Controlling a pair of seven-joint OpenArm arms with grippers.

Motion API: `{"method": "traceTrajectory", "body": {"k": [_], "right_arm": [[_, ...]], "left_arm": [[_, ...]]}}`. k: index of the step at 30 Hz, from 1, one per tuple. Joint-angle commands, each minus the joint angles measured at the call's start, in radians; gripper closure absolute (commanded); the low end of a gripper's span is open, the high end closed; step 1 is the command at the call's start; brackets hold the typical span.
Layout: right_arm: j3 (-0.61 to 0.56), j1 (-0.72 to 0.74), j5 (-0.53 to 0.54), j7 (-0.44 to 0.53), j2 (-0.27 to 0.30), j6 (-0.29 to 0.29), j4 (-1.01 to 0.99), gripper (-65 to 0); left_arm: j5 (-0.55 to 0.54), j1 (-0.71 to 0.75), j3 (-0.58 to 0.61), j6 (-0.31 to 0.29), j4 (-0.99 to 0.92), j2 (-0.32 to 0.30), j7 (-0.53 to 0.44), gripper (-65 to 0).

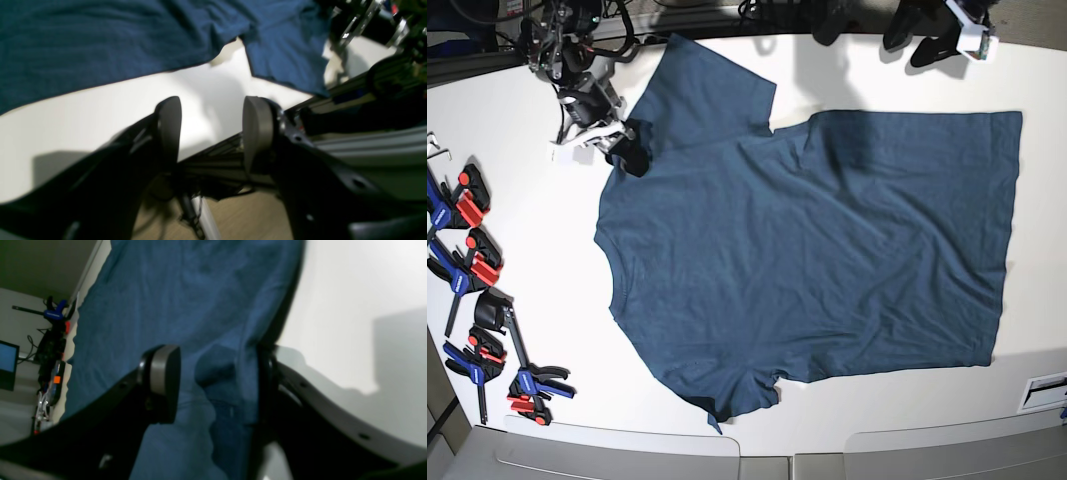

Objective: Fold the T-shirt properly
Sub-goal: 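Move the right gripper to the shirt's sleeve-shoulder corner and grasp it, then move the left gripper to the hem corner and grasp it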

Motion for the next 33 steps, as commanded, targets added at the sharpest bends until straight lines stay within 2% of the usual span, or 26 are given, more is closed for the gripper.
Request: {"method": "traceTrajectory", "body": {"k": [1,3,5,6,9,13,15,18,21,26,30,33], "right_arm": [[0.0,-0.004,-0.03,-0.034,0.0,-0.02,0.001,-29.8],[0.0,-0.004,-0.031,-0.034,0.0,-0.02,0.001,-20.2],[0.001,-0.004,-0.047,-0.034,0.0,-0.019,0.001,-5.4],[0.001,-0.003,-0.059,-0.036,0.0,-0.018,0.001,0.0],[0.001,-0.003,-0.104,-0.043,0.0,-0.018,0.001,0.0],[0.001,-0.003,-0.127,-0.045,0.0,-0.018,0.001,0.0],[0.001,-0.003,-0.127,-0.045,0.0,-0.018,0.001,0.0],[0.001,-0.003,-0.127,-0.045,0.0,-0.018,0.001,0.0],[0.001,-0.003,-0.127,-0.045,0.0,-0.018,0.001,0.0],[0.001,-0.003,-0.127,-0.039,0.0,-0.018,0.001,0.0],[0.001,-0.003,-0.127,-0.036,0.0,-0.018,0.001,0.0],[0.0,-0.003,-0.127,-0.033,0.0,-0.018,0.001,0.0]], "left_arm": [[-0.021,0.011,-0.005,-0.012,0.013,-0.004,-0.024,-27.8],[-0.022,0.011,-0.007,-0.012,0.013,-0.004,-0.024,-27.8],[-0.022,0.005,-0.024,-0.012,0.013,-0.004,-0.023,-27.8],[-0.022,-0.003,-0.042,-0.012,0.013,-0.004,-0.018,-27.8],[-0.023,-0.045,-0.12,-0.009,0.013,-0.004,0.034,-27.7],[-0.023,-0.117,-0.243,0.085,0.013,-0.006,0.098,-27.8],[-0.023,-0.152,-0.301,0.113,0.011,-0.017,0.112,-27.8],[-0.023,-0.203,-0.357,0.165,-0.031,-0.064,0.111,-27.8],[-0.019,-0.259,-0.365,0.197,-0.146,-0.132,0.112,-27.8],[-0.04,-0.381,-0.364,0.2,-0.476,-0.212,0.127,-28.3],[-0.164,-0.473,-0.364,0.198,-0.731,-0.249,0.188,-34.0],[-0.261,-0.531,-0.364,0.155,-0.856,-0.253,0.25,-35.8]]}}
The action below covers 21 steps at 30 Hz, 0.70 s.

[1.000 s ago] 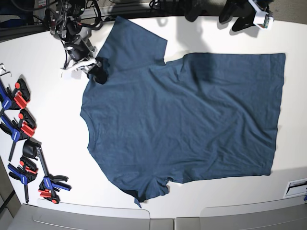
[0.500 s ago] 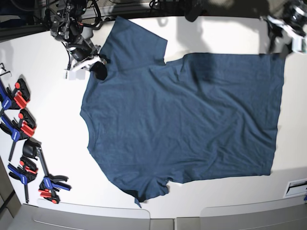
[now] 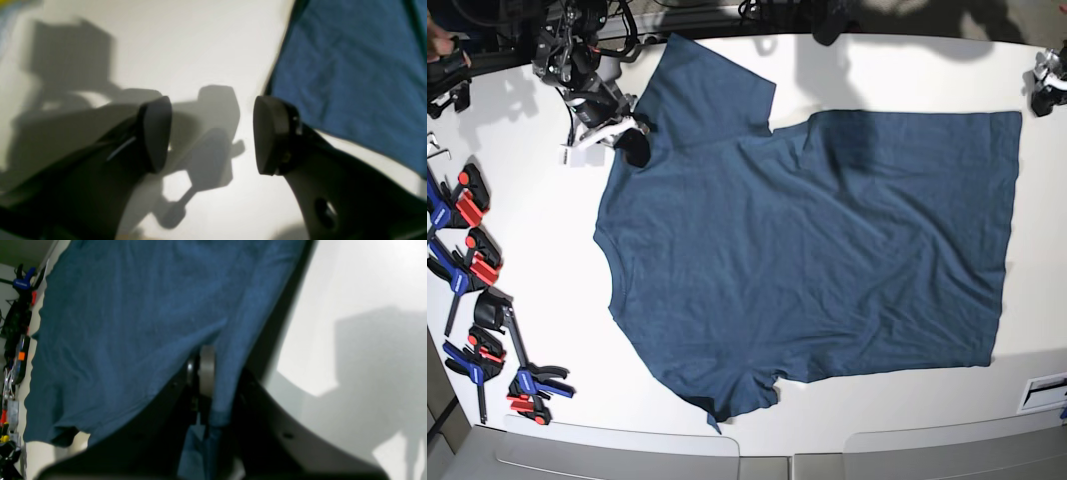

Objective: Fold the T-shirt properly
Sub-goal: 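Move the left gripper to the hem corner and grasp it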

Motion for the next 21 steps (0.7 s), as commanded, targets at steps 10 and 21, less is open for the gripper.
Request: {"method": "traceTrajectory", "body": {"k": [10,21], "right_arm": [[0.001,-0.009,0.006,-0.022,0.002,-0.023,-0.004,0.0],[0.001,-0.009,0.005,-0.022,0.002,-0.023,-0.004,0.0]], "left_arm": [[-0.07,-0.089,0.091,-0.028,-0.062,-0.02,0.068,-35.7],[0.0,-0.085,0.259,-0.028,-0.062,-0.023,0.066,-34.6]]}}
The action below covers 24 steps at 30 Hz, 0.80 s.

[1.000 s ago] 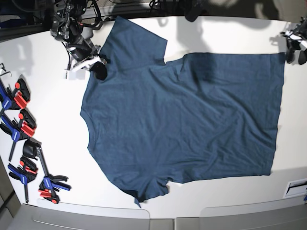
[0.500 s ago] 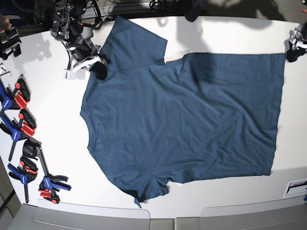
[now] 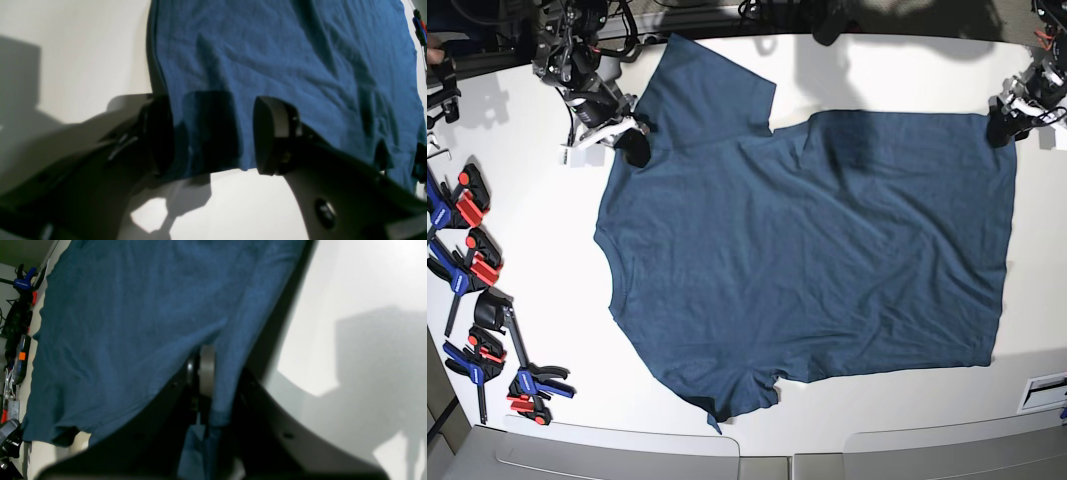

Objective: Fold the T-shirt properly
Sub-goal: 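Move the left gripper to the hem corner and grasp it, then lift both corners and drag the shirt toward the robot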

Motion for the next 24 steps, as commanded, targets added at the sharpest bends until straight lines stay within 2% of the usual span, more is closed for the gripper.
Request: {"method": "traceTrajectory", "body": {"k": [1,4,9,11,14,15,19,24], "right_arm": [[0.001,-0.009,0.003,-0.022,0.002,-0.023,-0.004,0.0],[0.001,-0.009,0.003,-0.022,0.002,-0.023,-0.004,0.0],[0.001,-0.009,0.003,-0.022,0.002,-0.023,-0.004,0.0],[0.001,-0.009,0.003,-0.023,0.002,-0.023,-0.004,0.0],[0.001,-0.009,0.008,-0.032,0.002,-0.023,-0.004,0.0],[0.001,-0.009,0.025,-0.039,0.003,-0.008,-0.003,0.0],[0.003,-0.018,0.09,-0.077,0.002,0.122,0.039,0.0],[0.047,-0.031,0.089,-0.165,0.003,0.127,0.166,0.0]], "left_arm": [[0.071,0.014,0.005,0.024,-0.003,-0.011,0.067,-33.4],[0.09,0.014,0.005,0.024,-0.003,-0.014,0.072,-29.9],[0.093,0.014,0.005,0.024,-0.003,-0.013,0.114,-28.0],[0.093,0.014,0.005,0.024,-0.003,-0.013,0.12,-21.4],[0.093,0.014,0.005,0.024,-0.003,-0.013,0.12,-1.5],[0.093,0.014,0.005,0.024,-0.003,-0.013,0.12,0.0],[0.092,0.017,0.003,0.024,-0.003,-0.018,0.147,0.0],[0.024,0.056,-0.01,0.02,0.0,-0.035,0.148,0.0]]}}
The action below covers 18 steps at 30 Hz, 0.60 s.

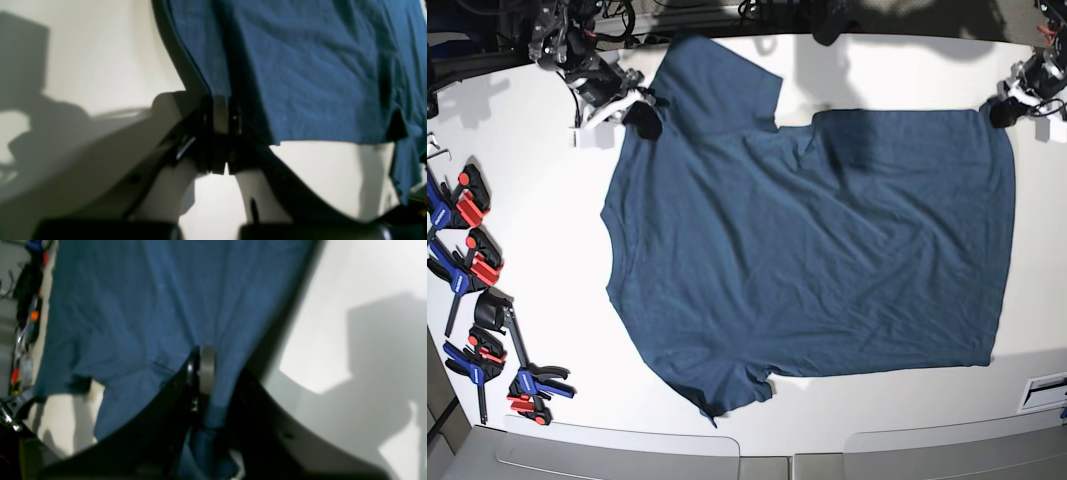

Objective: Fold the T-shirt properly
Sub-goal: 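Lift both corners and drag the shirt toward the robot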

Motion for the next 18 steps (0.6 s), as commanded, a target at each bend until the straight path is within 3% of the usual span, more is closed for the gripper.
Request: {"method": "traceTrajectory", "body": {"k": [1,5,11,18], "right_arm": [[0.024,0.004,0.026,0.018,0.018,0.013,0.05,0.0],[0.089,-0.055,0.027,0.004,0.018,0.013,0.156,0.0],[0.169,-0.178,0.07,-0.002,0.018,0.013,0.272,0.0],[0.216,-0.315,0.128,-0.037,0.018,0.013,0.311,0.0]], "left_arm": [[0.044,0.025,-0.015,0.022,0.003,-0.014,0.05,0.0],[-0.005,0.08,-0.088,-0.023,0.041,-0.014,0.077,0.0],[-0.095,0.19,-0.226,-0.027,0.135,-0.014,0.137,0.0],[-0.098,0.29,-0.349,-0.03,0.219,-0.011,0.136,0.0]]}}
